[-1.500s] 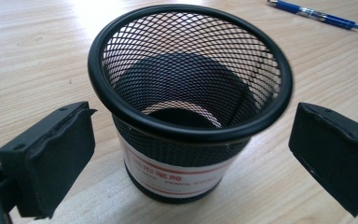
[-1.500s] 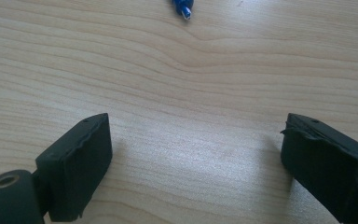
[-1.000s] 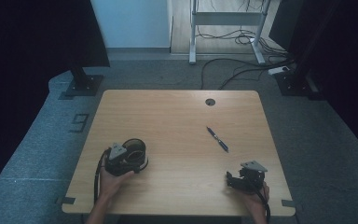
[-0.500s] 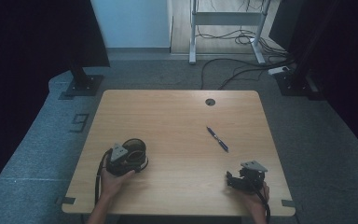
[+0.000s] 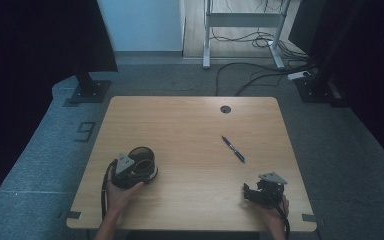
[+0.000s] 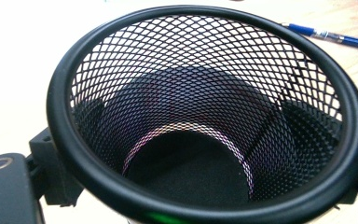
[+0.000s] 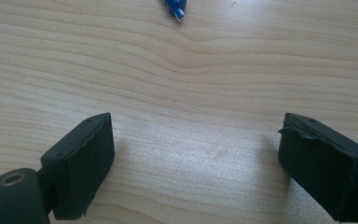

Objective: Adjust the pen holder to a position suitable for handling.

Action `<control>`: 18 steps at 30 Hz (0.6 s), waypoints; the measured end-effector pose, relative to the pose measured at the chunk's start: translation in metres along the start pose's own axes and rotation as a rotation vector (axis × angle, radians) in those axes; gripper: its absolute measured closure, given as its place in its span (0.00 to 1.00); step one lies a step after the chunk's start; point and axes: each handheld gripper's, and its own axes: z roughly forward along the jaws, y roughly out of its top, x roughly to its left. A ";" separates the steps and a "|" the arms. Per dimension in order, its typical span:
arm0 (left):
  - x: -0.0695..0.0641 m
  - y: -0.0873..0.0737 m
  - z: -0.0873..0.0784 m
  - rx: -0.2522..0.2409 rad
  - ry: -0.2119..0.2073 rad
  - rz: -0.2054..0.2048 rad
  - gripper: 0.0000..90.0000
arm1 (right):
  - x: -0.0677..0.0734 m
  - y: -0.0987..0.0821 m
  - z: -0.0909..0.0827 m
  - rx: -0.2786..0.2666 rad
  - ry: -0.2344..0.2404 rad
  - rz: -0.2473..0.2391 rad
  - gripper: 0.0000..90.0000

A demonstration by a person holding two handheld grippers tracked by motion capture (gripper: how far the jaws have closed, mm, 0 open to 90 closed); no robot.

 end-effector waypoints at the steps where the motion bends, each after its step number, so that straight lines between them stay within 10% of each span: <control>1: 0.000 0.001 -0.002 -0.006 0.004 -0.009 0.11 | 0.000 0.000 0.000 0.000 0.000 0.000 0.11; 18: -0.011 0.036 -0.008 -0.027 0.023 -0.020 0.11 | 0.000 0.001 0.001 0.001 -0.001 0.003 0.11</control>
